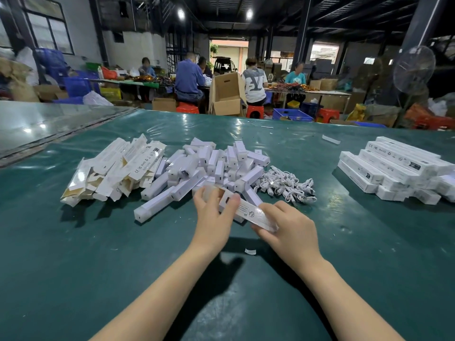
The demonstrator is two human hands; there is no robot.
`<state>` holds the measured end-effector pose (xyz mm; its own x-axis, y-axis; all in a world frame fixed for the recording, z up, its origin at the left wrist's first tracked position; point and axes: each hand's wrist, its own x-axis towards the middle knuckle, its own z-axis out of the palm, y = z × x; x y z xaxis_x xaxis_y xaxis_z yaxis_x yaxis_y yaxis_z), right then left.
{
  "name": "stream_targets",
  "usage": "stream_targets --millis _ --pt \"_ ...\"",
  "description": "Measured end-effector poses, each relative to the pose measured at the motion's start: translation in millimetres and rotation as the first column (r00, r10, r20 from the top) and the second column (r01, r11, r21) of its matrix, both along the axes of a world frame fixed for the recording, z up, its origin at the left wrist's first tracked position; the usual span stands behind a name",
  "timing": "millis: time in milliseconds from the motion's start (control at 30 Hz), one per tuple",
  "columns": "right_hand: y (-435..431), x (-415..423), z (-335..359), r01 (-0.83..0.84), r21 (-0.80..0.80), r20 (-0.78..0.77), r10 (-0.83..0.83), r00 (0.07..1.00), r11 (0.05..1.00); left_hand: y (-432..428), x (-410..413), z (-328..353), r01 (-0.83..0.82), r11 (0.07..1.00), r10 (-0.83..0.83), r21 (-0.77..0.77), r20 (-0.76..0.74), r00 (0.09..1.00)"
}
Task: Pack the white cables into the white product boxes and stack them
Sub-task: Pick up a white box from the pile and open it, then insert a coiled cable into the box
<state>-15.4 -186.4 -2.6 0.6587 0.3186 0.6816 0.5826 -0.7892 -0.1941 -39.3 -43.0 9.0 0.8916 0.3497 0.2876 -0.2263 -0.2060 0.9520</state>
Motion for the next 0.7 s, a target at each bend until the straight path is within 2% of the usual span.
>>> stream_targets --millis 33,100,167,200,267,333,367,400,467,533,600,667,700 --pt "2 0 1 0.015 0.018 -0.038 -0.014 0.999 1.000 0 0 1 -0.027 0.998 0.026 -0.050 -0.006 1.000" --pt "8 0 2 0.015 0.034 -0.070 -0.013 0.997 0.999 -2 0 0 -0.039 0.961 0.033 -0.275 -0.029 0.999" --pt "11 0 2 -0.029 0.091 -0.104 0.039 0.994 0.995 -7 0 2 0.052 0.837 -0.082 -0.544 -0.031 0.996" --pt "13 -2 4 -0.072 0.165 -0.147 0.097 0.984 0.984 -9 -1 3 0.095 0.770 -0.145 -0.631 -0.028 0.989" --pt "18 -5 8 -0.198 0.348 -0.202 0.279 0.939 0.917 -13 0 6 0.124 0.711 -0.207 -0.692 -0.037 0.978" --pt "21 -6 10 -0.277 0.487 -0.212 0.420 0.882 0.828 -8 1 12 0.095 0.684 -0.142 -0.723 -0.004 0.990" --pt "18 -3 10 -0.258 0.517 -0.221 0.419 0.881 0.816 -2 1 17 0.066 0.672 -0.081 -0.738 0.015 0.997" --pt "13 2 8 -0.197 0.497 -0.237 0.351 0.906 0.845 7 0 22 0.027 0.677 -0.010 -0.735 0.028 1.000" --pt "-2 18 2 0.046 0.244 -0.272 0.023 0.962 0.969 26 -2 31 -0.057 0.765 0.113 -0.641 0.047 0.993" --pt "-17 32 -6 0.283 -0.062 -0.356 -0.286 0.890 0.957 39 -4 32 -0.180 0.908 0.211 -0.379 0.042 0.977" --pt "-20 38 -10 0.337 -0.209 -0.486 -0.396 0.779 0.918 47 -6 32 -0.221 0.974 0.224 -0.042 0.077 0.972" --pt "-18 42 -13 0.321 -0.286 -0.529 -0.428 0.733 0.903 54 -9 31 -0.117 0.940 0.092 0.320 0.093 0.991" --pt "-17 43 -12 0.320 -0.315 -0.524 -0.444 0.727 0.894 56 -10 31 -0.035 0.851 0.030 0.524 0.018 0.999"
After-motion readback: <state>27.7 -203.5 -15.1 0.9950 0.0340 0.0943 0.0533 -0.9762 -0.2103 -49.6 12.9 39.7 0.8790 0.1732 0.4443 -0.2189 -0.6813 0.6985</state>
